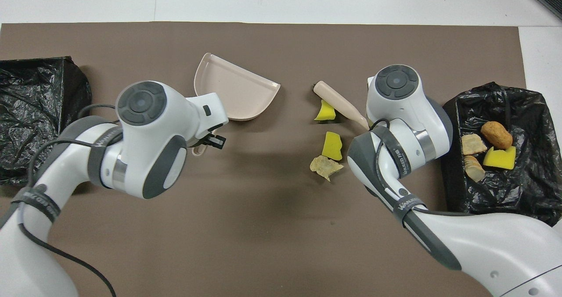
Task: Sweep and dump trash in bin
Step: 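Place the dustpan near the debris while the right gripper brushes chunks, then sweep the yellow sponge pieces into the dustpan with the right gripper's brush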
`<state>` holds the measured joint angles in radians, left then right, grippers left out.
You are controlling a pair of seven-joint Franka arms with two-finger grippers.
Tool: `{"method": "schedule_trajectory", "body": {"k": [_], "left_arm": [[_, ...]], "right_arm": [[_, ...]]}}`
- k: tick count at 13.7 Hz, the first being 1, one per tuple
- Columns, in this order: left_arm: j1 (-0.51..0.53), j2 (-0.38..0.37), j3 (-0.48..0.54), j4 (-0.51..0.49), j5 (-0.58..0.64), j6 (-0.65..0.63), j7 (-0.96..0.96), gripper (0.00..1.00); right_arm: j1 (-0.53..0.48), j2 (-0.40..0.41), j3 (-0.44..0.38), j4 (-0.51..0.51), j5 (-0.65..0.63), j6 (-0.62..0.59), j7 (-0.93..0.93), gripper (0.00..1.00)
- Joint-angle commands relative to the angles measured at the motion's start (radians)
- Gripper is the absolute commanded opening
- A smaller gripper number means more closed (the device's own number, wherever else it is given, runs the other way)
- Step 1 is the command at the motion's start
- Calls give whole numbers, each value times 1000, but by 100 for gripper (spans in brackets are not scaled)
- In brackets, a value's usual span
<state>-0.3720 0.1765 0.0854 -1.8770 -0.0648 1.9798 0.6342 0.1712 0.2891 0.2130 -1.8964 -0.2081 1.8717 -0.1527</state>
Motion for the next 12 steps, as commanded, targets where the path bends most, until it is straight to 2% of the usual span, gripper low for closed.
{"method": "schedule_trajectory", "body": {"k": [1, 4, 7, 9, 11, 12], "left_arm": [[47, -26, -7, -17, 2, -62, 256, 0], [61, -55, -7, -59, 83, -102, 442, 0], [42, -86, -10, -131, 95, -96, 513, 0], [-24, -98, -12, -151, 132, -67, 509, 0], [-50, -83, -13, -151, 135, -35, 483, 0], [-64, -74, -13, -151, 135, -18, 437, 0]], "right_arm": [[-6, -89, 3, -47, 76, -80, 47, 0], [-22, -152, -3, -26, 128, -196, 166, 0], [-94, -189, -4, -71, 128, -213, 421, 0], [-101, -253, -3, -189, 130, -171, 496, 0], [-93, -344, -1, -362, 169, -22, 583, 0], [-90, -355, -1, -403, 197, 1, 596, 0]]}}
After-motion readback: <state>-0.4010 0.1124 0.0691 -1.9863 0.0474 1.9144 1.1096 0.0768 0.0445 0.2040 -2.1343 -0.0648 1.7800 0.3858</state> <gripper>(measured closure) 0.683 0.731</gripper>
